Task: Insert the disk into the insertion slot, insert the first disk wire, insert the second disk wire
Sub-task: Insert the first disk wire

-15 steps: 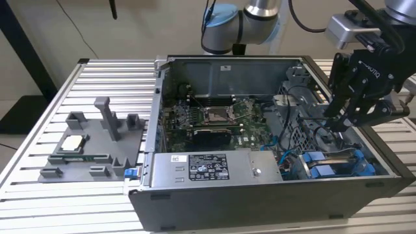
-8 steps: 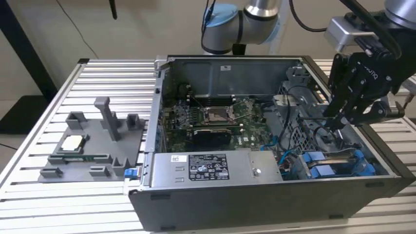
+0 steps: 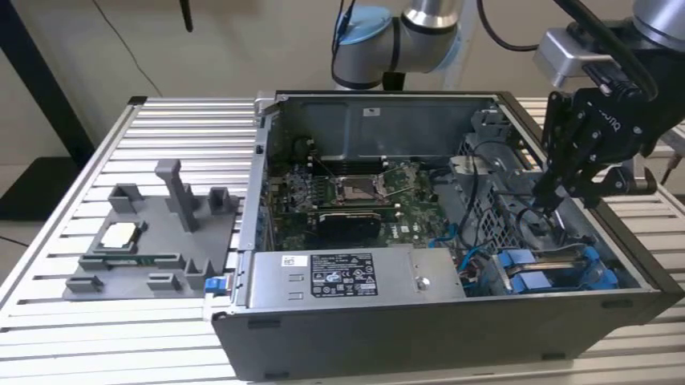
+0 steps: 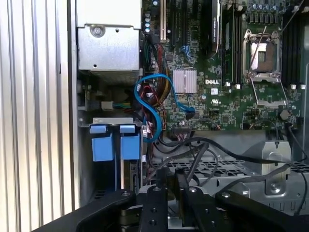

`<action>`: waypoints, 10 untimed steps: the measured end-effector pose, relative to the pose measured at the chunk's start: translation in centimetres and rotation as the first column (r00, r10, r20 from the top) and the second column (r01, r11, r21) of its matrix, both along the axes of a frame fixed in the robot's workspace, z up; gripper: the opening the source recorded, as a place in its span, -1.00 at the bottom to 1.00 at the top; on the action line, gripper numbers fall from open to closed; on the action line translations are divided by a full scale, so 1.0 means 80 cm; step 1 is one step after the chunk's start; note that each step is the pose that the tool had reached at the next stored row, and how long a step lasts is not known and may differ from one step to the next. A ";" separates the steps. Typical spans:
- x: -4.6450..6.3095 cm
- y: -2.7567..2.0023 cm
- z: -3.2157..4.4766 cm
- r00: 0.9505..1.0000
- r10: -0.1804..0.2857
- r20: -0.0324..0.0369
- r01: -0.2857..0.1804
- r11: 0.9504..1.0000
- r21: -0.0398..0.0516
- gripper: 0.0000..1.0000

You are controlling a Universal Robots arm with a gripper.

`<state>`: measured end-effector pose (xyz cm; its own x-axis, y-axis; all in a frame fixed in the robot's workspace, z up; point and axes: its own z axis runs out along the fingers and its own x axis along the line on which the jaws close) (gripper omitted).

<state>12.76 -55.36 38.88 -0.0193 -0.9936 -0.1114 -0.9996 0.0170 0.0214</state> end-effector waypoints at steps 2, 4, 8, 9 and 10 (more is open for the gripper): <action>0.000 0.0000 -0.0015 1.000 0.000 0.000 0.000 1.000 -0.014 -0.62; 0.000 0.0000 -0.0030 1.000 0.000 0.000 0.000 1.000 -0.030 -0.62; 0.000 -0.0001 -0.0076 1.000 0.000 0.005 0.000 0.999 -0.048 -0.62; 0.000 0.0000 -0.0088 1.000 0.000 0.007 0.000 0.999 -0.050 -0.62; 0.000 0.0000 -0.0100 1.000 0.000 0.011 0.001 0.999 -0.051 -0.62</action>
<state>12.76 -55.36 38.08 -0.0187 -0.9980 -0.0608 -0.9998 0.0182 0.0094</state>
